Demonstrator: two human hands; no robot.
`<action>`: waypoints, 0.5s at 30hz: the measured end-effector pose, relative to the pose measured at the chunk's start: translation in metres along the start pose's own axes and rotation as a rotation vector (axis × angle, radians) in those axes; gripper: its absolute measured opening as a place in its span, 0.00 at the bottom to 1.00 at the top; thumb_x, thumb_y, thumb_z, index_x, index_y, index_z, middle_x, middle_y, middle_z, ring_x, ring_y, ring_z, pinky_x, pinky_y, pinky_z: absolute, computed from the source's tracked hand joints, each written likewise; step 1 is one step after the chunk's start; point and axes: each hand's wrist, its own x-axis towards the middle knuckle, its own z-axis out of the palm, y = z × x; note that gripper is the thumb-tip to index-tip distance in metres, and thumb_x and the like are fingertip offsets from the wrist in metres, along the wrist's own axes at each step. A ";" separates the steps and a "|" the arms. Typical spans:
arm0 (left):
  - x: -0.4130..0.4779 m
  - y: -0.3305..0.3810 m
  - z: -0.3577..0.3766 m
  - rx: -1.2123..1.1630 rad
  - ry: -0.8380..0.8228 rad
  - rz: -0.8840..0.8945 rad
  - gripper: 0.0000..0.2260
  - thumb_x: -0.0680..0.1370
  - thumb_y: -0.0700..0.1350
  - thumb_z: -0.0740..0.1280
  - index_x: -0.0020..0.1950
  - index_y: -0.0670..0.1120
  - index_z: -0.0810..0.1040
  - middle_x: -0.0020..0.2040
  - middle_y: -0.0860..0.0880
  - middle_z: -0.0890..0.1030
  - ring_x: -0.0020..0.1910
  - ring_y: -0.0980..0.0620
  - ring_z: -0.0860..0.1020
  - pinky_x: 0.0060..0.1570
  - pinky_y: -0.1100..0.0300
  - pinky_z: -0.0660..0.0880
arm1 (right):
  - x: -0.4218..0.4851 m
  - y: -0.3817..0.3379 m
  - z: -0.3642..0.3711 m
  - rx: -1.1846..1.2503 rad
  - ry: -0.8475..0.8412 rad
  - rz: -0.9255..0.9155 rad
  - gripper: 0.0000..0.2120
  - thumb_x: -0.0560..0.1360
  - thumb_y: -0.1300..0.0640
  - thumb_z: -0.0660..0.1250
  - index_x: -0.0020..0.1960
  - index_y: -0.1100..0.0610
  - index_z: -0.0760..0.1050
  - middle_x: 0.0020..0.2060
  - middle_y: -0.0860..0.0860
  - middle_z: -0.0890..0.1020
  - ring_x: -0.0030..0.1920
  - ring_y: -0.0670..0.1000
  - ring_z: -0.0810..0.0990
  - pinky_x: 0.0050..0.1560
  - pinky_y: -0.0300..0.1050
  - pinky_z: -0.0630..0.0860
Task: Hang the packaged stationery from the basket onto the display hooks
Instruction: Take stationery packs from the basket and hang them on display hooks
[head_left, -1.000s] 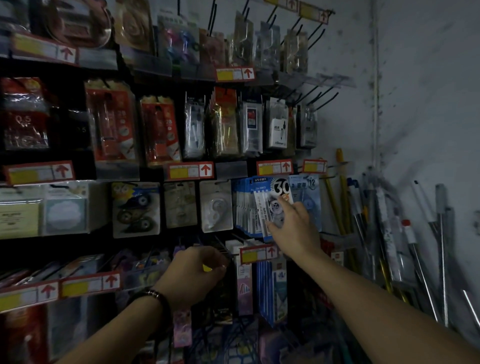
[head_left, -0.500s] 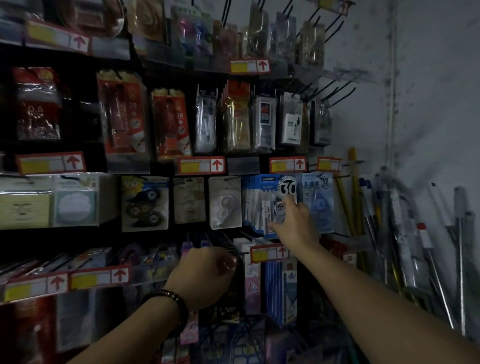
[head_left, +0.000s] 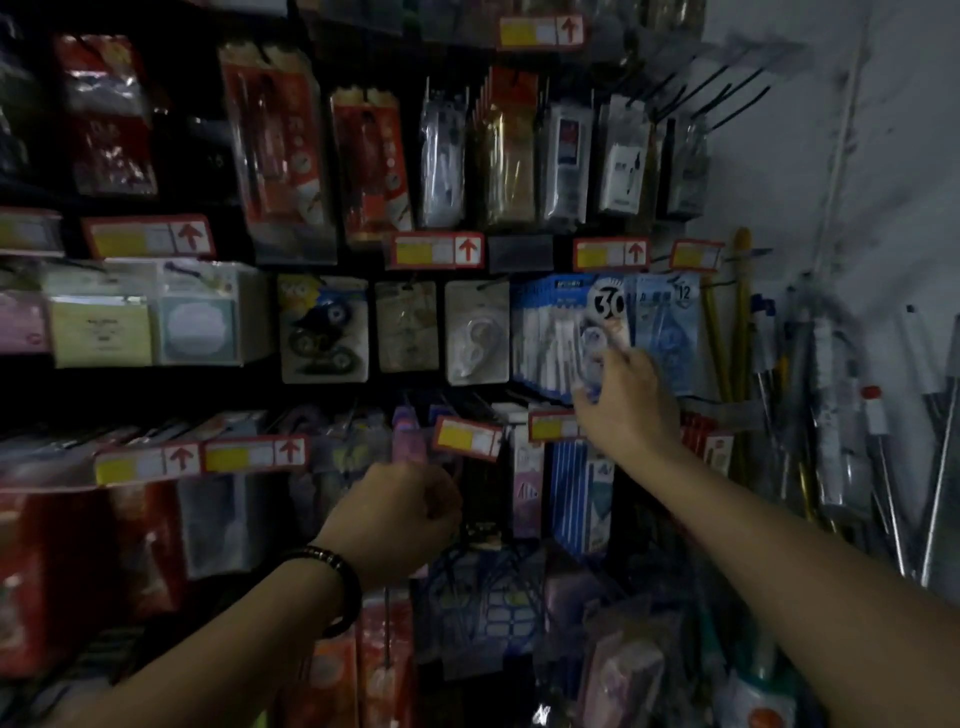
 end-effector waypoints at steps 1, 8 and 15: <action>-0.013 -0.003 0.004 -0.006 -0.011 -0.007 0.05 0.78 0.53 0.70 0.49 0.55 0.85 0.44 0.60 0.86 0.46 0.59 0.84 0.48 0.55 0.82 | -0.015 -0.001 0.000 0.035 0.024 -0.038 0.20 0.80 0.47 0.69 0.68 0.53 0.73 0.63 0.55 0.75 0.63 0.59 0.75 0.56 0.55 0.79; -0.145 -0.043 0.076 0.003 -0.235 -0.107 0.06 0.80 0.53 0.72 0.52 0.52 0.87 0.47 0.55 0.88 0.46 0.54 0.85 0.48 0.54 0.81 | -0.175 -0.015 0.041 0.417 -0.198 -0.198 0.04 0.78 0.54 0.72 0.48 0.51 0.77 0.39 0.45 0.81 0.39 0.45 0.80 0.40 0.46 0.79; -0.309 -0.101 0.189 -0.117 -0.514 -0.409 0.03 0.81 0.51 0.72 0.50 0.54 0.86 0.48 0.56 0.86 0.46 0.58 0.83 0.44 0.66 0.76 | -0.396 -0.010 0.152 0.507 -0.705 0.015 0.04 0.73 0.51 0.69 0.40 0.49 0.78 0.31 0.43 0.82 0.33 0.39 0.81 0.35 0.41 0.76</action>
